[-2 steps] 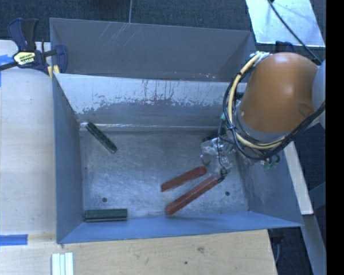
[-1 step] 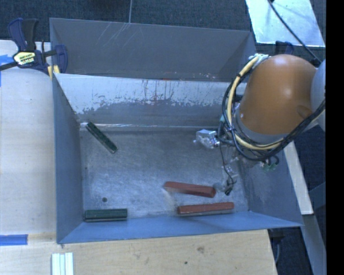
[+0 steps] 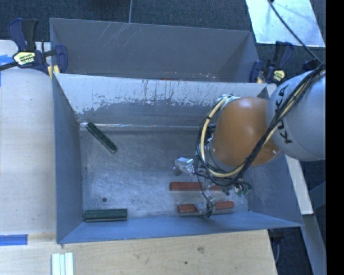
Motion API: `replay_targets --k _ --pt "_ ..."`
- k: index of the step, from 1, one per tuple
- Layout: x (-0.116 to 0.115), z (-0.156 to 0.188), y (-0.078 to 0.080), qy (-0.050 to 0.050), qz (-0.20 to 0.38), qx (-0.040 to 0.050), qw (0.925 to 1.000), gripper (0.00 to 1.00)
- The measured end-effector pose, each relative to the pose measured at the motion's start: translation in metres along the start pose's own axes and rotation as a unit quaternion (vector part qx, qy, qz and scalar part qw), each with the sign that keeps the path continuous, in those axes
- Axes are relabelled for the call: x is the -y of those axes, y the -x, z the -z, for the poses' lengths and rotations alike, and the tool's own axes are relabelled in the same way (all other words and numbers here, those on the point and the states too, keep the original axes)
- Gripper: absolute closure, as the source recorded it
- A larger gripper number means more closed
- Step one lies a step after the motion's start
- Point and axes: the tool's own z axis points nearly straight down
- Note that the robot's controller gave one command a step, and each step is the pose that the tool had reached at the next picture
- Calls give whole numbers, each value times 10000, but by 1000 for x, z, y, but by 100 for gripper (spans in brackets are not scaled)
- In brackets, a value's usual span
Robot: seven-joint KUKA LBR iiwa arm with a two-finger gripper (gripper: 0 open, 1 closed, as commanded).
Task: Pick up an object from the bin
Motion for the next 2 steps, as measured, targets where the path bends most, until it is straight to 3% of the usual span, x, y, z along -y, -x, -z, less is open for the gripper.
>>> replay_targets --k 1,2 --pt "1 4 2 -17 -6 36 10000 100" --pt "10 127 -4 -40 35 73 10000 100"
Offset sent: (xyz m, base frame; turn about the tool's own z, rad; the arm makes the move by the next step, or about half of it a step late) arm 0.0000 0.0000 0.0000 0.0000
